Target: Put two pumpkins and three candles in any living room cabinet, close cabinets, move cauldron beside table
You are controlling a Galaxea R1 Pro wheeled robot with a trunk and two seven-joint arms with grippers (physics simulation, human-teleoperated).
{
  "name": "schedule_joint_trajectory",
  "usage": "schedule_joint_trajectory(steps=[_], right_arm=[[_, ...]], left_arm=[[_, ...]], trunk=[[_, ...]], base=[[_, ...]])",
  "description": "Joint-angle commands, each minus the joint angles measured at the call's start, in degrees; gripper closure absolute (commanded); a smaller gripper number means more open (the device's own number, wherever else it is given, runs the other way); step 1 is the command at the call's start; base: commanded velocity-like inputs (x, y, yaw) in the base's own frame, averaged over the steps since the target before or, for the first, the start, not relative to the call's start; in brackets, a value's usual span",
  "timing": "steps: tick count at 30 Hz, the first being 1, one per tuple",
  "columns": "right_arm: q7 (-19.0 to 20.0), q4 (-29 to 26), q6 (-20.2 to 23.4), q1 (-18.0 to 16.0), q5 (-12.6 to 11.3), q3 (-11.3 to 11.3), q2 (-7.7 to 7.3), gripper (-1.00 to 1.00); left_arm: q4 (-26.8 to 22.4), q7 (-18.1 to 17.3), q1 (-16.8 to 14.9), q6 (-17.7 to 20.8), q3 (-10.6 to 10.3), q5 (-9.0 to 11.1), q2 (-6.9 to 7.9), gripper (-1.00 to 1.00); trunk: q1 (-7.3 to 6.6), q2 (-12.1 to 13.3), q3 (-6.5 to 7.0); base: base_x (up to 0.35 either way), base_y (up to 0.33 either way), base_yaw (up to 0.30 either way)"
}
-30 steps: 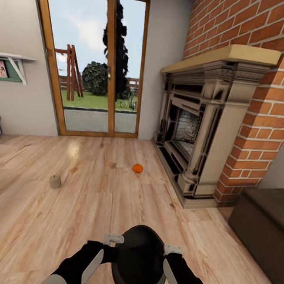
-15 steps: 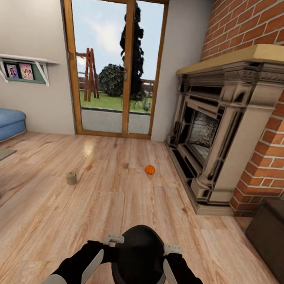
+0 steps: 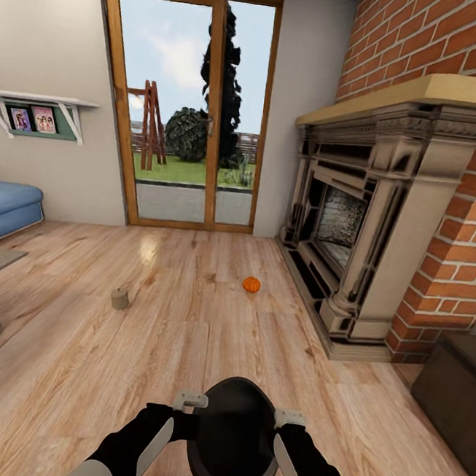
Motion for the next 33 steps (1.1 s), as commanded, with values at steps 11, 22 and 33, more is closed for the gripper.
schedule_joint_trajectory(steps=[11,22,33], right_arm=[[-0.5,-0.2,0.0,-0.1,-1.0,0.7,-0.03,1.00],[-0.6,-0.2,0.0,-0.1,-1.0,0.7,-0.03,1.00],[-0.6,-0.2,0.0,-0.1,-1.0,0.7,-0.03,1.00]], left_arm=[[0.0,0.4,0.0,0.3,0.0,-1.0,0.07,1.00],[0.0,0.4,0.0,0.3,0.0,-1.0,0.07,1.00],[0.0,0.4,0.0,0.3,0.0,-1.0,0.07,1.00]], trunk=[[-0.02,0.0,-0.05],[-0.02,0.0,-0.05],[-0.02,0.0,-0.05]], base=[[0.000,0.000,0.106],[0.000,0.000,0.287],[0.000,0.000,0.291]])
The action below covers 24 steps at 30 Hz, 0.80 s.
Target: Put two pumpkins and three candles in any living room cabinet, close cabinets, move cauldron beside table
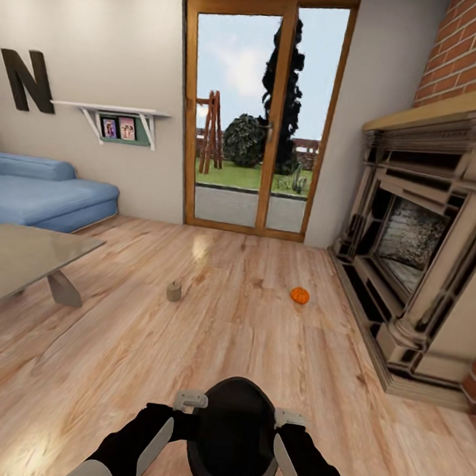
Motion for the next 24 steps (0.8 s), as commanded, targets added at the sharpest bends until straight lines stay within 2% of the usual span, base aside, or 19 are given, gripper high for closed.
schedule_joint_trajectory(steps=[1,24], right_arm=[[-0.4,-0.3,0.0,0.0,-0.8,0.5,-0.04,1.00],[-0.4,-0.3,0.0,0.0,-0.8,0.5,-0.04,1.00]], left_arm=[[0.0,0.4,0.0,0.3,0.0,-1.1,0.06,1.00],[0.0,0.4,0.0,0.3,0.0,-1.1,0.06,1.00]], trunk=[[-0.02,0.0,-0.05],[-0.02,0.0,-0.05]], base=[[0.000,0.000,0.291],[0.000,0.000,0.291]])
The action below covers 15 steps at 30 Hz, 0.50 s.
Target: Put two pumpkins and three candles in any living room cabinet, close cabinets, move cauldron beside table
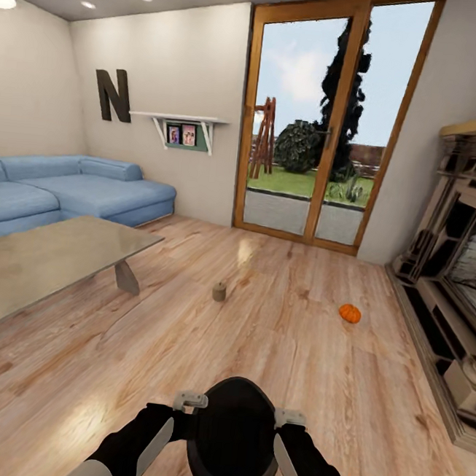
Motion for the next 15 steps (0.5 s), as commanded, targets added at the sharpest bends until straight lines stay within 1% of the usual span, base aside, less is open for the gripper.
schedule_joint_trajectory(steps=[1,15], right_arm=[[-0.4,-0.3,0.1,0.0,-0.8,0.5,-0.04,1.00],[-0.4,-0.3,0.1,0.0,-0.8,0.5,-0.04,1.00]], left_arm=[[0.0,0.4,0.0,0.3,0.0,-1.1,0.06,1.00],[0.0,0.4,0.0,0.3,0.0,-1.1,0.12,1.00]], trunk=[[-0.02,0.0,-0.05],[-0.02,0.0,-0.05]], base=[[0.000,0.000,0.291],[0.000,0.000,0.291]])
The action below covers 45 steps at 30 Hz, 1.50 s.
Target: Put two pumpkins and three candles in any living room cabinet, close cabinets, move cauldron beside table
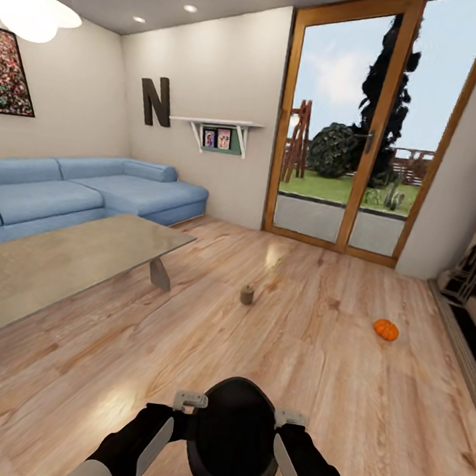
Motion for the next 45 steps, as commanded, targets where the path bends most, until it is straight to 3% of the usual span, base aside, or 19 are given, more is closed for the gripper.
schedule_joint_trajectory(steps=[1,45], right_arm=[[-0.4,-0.3,0.0,0.0,-0.8,0.5,-0.05,1.00],[-0.4,-0.3,0.2,0.0,-0.8,0.5,-0.05,1.00]], left_arm=[[0.0,0.4,0.0,0.3,0.1,-1.3,0.07,1.00],[0.0,0.4,0.0,0.3,0.1,-1.3,0.08,1.00]], trunk=[[-0.02,0.0,-0.05],[-0.02,0.0,-0.05]], base=[[0.000,0.000,0.291],[0.000,0.000,0.291]])
